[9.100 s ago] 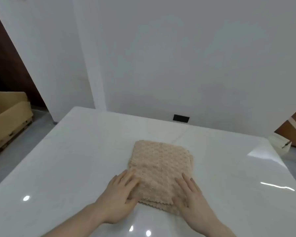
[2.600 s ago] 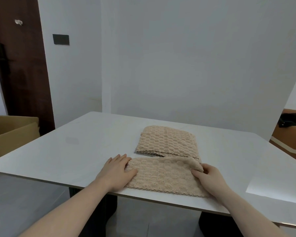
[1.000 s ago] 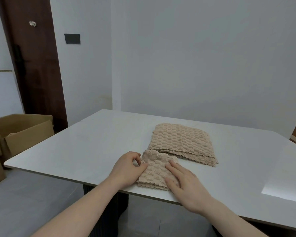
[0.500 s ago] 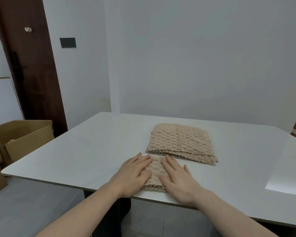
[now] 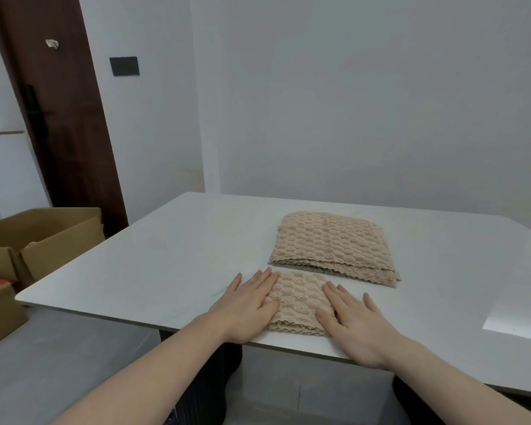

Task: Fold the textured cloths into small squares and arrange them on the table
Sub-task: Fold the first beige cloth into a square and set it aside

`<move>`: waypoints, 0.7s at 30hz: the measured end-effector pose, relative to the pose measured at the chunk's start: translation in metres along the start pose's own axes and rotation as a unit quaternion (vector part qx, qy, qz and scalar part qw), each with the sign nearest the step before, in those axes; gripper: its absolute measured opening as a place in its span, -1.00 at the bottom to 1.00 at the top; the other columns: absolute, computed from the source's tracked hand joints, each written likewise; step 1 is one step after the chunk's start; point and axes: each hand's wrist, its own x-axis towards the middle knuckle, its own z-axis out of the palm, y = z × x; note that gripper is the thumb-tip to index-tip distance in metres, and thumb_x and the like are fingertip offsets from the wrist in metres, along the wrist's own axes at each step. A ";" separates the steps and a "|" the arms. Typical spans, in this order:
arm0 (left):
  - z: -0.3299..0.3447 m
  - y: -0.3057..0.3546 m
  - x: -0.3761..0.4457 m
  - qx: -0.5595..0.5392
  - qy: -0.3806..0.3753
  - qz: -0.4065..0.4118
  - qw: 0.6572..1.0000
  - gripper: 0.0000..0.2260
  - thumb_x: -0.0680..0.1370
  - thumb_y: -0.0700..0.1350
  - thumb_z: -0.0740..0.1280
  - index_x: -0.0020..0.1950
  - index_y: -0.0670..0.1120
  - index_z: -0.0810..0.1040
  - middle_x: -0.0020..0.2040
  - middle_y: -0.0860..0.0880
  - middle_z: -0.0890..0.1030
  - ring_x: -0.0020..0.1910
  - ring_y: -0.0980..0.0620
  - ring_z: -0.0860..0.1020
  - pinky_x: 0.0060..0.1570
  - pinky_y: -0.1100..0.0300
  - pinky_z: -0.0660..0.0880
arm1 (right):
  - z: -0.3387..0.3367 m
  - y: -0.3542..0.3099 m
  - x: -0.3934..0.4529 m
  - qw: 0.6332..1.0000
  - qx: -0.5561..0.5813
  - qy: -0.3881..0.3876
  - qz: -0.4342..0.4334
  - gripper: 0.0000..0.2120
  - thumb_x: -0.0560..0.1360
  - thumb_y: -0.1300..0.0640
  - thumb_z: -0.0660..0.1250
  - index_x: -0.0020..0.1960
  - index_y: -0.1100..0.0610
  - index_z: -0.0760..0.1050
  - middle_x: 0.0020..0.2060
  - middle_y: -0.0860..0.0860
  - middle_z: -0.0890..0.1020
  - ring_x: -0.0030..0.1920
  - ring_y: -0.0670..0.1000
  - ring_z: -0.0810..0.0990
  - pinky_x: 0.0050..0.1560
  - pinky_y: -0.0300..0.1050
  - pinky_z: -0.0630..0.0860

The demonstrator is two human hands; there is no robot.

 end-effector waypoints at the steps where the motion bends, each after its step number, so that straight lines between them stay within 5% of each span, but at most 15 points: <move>1: 0.000 0.000 0.000 0.000 0.003 -0.001 1.000 -0.43 0.69 0.12 -0.05 0.68 0.08 -0.13 0.67 0.14 -0.16 0.61 0.25 -0.20 0.59 0.05 -0.32 | 0.002 0.000 0.000 1.000 0.003 0.004 0.008 -0.23 0.59 -0.39 -0.22 0.68 -0.02 -0.17 0.65 -0.19 -0.12 0.63 -0.17 -0.21 0.63 0.10 -0.28; 9: 0.002 -0.001 -0.002 -0.060 0.074 -0.017 0.995 -0.45 0.67 0.12 0.03 0.67 0.12 0.05 0.66 0.17 0.05 0.63 0.19 -0.06 0.62 0.07 -0.22 | 0.004 -0.006 -0.008 0.992 0.091 0.062 0.069 -0.24 0.58 -0.41 -0.26 0.68 -0.06 -0.19 0.65 -0.13 0.08 0.64 -0.17 -0.09 0.63 0.09 -0.29; 16: 0.001 0.000 -0.002 -0.028 0.144 -0.099 0.984 -0.51 0.64 0.19 0.08 0.46 -0.04 0.38 0.47 0.05 0.40 0.52 0.04 0.26 0.61 0.06 -0.03 | 0.007 -0.006 -0.007 0.995 0.054 0.063 0.058 -0.23 0.57 -0.40 -0.26 0.68 -0.04 -0.11 0.66 -0.17 -0.02 0.64 -0.15 -0.14 0.63 0.12 -0.27; 21: 0.002 0.000 -0.001 -0.076 0.144 -0.068 0.984 -0.53 0.57 0.33 0.12 0.35 0.10 0.42 0.25 0.23 0.45 0.26 0.16 0.41 0.34 0.16 0.36 | 0.009 -0.003 -0.004 0.997 0.030 0.052 0.058 -0.24 0.58 -0.41 -0.24 0.68 -0.07 -0.14 0.64 -0.21 -0.15 0.62 -0.20 -0.26 0.62 0.11 -0.31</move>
